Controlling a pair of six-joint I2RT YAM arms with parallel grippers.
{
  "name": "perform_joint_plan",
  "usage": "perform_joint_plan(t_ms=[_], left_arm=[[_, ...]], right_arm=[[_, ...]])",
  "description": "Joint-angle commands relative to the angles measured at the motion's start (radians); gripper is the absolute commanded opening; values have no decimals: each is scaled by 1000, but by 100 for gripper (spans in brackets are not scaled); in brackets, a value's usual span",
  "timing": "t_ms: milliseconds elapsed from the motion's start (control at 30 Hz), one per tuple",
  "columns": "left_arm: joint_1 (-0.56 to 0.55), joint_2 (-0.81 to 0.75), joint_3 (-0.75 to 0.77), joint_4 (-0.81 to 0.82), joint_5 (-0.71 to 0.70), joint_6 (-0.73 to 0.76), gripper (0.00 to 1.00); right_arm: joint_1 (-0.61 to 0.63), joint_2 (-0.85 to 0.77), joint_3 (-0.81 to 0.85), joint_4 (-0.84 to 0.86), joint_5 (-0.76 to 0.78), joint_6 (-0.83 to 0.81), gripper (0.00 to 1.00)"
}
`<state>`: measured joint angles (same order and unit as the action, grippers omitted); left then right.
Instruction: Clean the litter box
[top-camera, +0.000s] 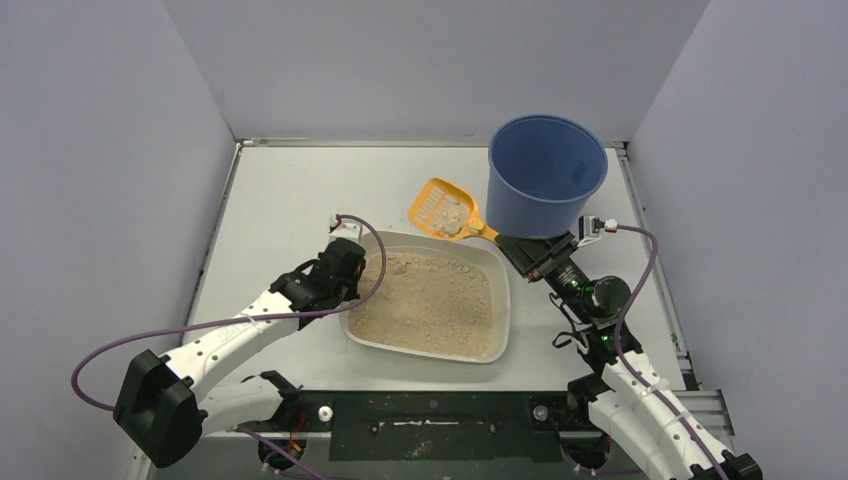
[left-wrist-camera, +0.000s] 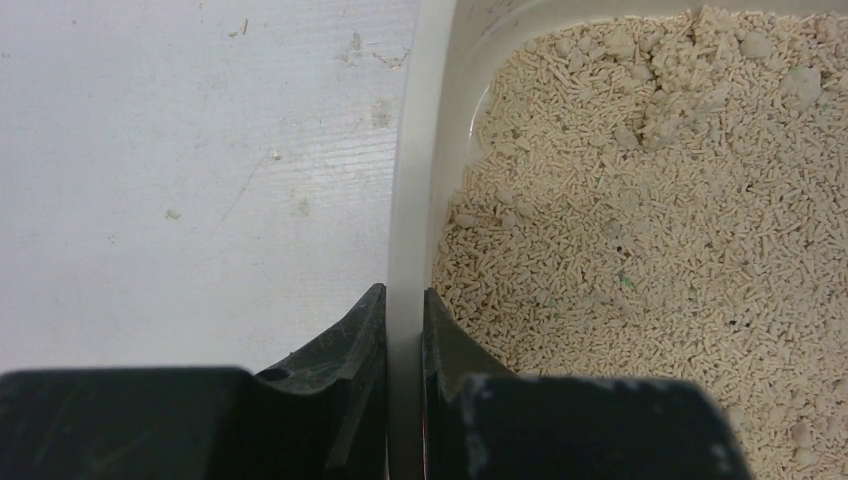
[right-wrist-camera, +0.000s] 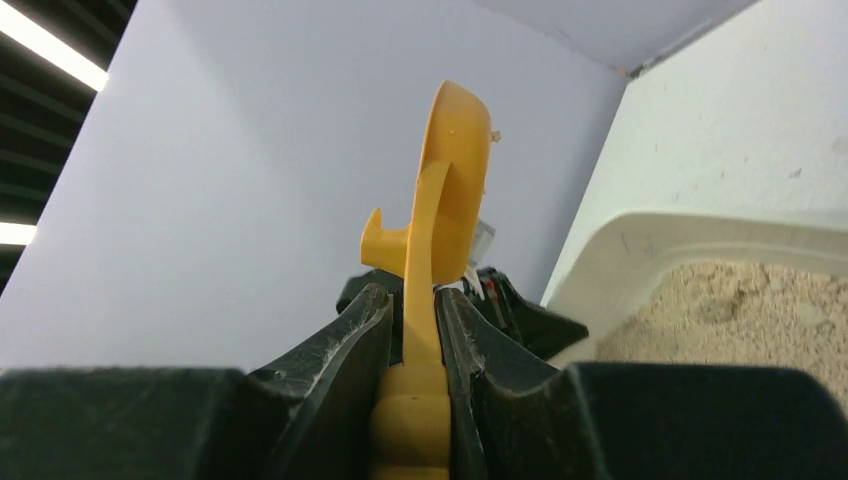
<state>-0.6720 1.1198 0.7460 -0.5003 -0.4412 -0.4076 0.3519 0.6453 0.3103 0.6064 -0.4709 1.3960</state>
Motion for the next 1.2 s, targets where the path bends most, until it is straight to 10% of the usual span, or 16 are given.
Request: perform_joint_plan(t_ms=[0, 1167], left_arm=[[4, -49, 28, 73, 23, 3, 0], [-6, -155, 15, 100, 180, 20, 0]], right_arm=[[-13, 7, 167, -100, 132, -87, 0], [-35, 203, 830, -909, 719, -1194, 0]])
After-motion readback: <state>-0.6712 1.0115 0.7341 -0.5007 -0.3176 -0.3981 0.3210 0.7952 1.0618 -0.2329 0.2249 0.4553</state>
